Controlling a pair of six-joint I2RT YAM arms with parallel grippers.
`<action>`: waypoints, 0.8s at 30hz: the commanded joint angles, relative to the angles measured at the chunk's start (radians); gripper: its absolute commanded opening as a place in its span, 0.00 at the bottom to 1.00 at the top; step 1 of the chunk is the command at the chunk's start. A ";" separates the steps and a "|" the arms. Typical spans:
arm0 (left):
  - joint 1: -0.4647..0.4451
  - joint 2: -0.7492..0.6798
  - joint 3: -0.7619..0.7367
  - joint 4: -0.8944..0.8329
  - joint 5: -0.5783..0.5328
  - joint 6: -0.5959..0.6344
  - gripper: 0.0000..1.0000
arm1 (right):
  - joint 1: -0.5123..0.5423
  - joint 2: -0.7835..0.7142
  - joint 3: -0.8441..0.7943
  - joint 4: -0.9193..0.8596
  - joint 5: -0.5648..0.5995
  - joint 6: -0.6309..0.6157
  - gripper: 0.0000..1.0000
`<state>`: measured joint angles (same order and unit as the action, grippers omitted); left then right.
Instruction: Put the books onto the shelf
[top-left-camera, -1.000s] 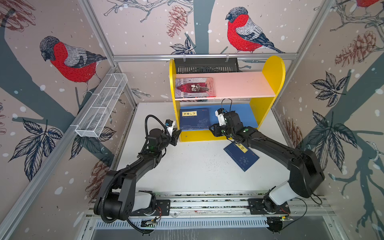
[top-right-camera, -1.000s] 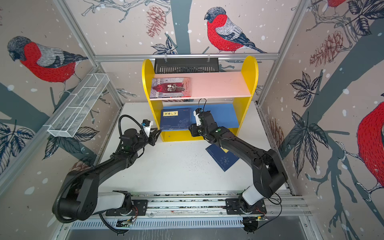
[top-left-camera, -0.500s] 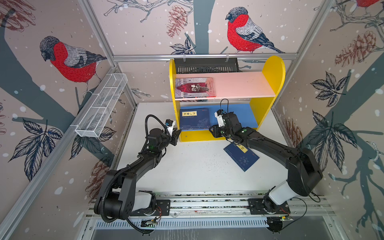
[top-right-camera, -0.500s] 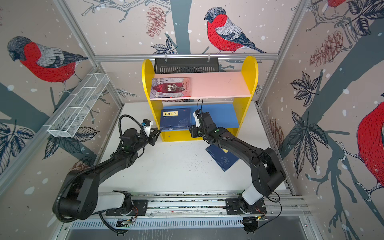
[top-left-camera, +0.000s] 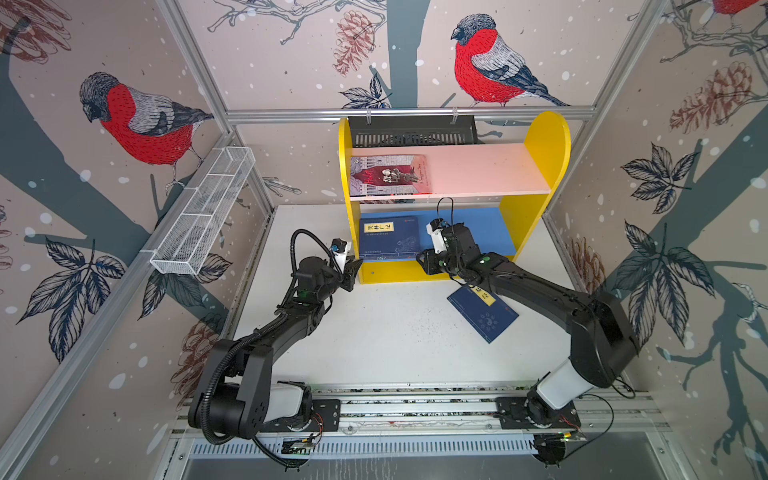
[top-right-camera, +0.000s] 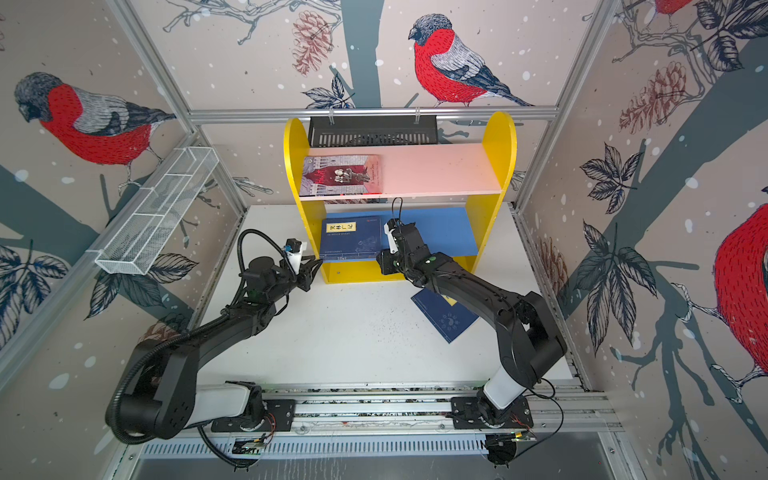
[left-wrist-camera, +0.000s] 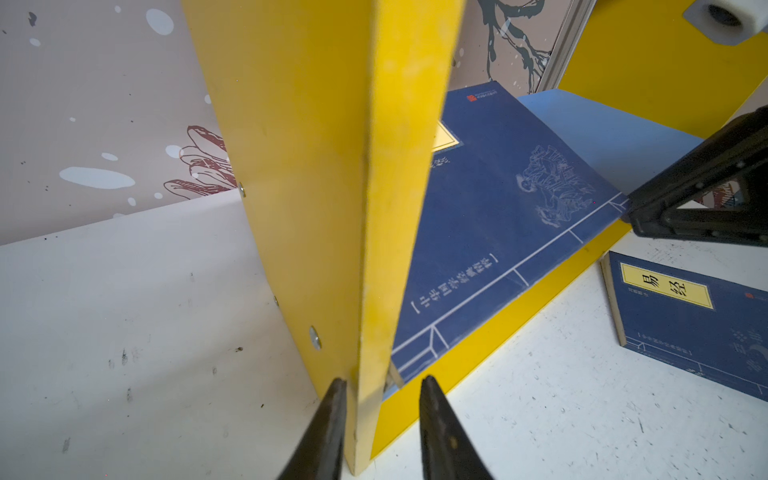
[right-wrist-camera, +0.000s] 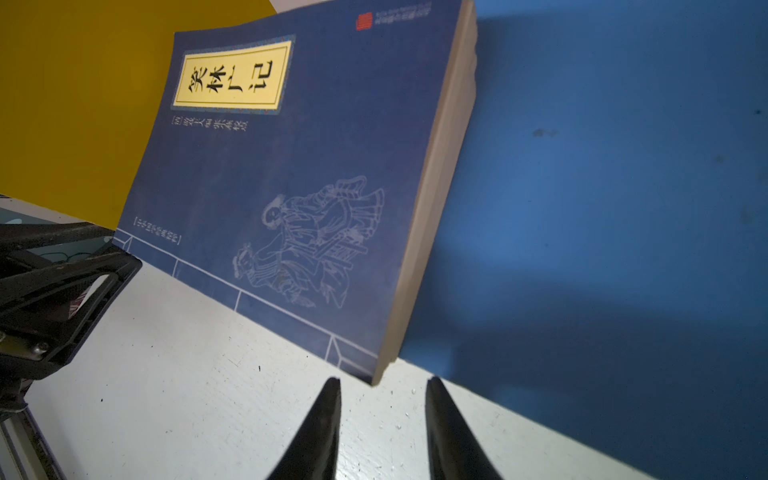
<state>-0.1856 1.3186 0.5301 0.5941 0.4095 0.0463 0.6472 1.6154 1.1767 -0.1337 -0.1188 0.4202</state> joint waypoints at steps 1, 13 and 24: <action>0.000 0.001 0.008 0.060 -0.008 0.020 0.32 | 0.002 0.008 0.017 -0.003 0.005 -0.009 0.36; 0.000 0.007 0.015 0.068 -0.018 0.021 0.31 | 0.003 0.011 0.026 -0.008 0.004 -0.009 0.36; 0.000 0.010 0.011 0.069 -0.018 0.019 0.30 | 0.003 0.015 0.026 -0.004 0.010 -0.014 0.36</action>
<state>-0.1856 1.3289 0.5377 0.5991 0.3912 0.0586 0.6479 1.6249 1.1965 -0.1379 -0.1192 0.4164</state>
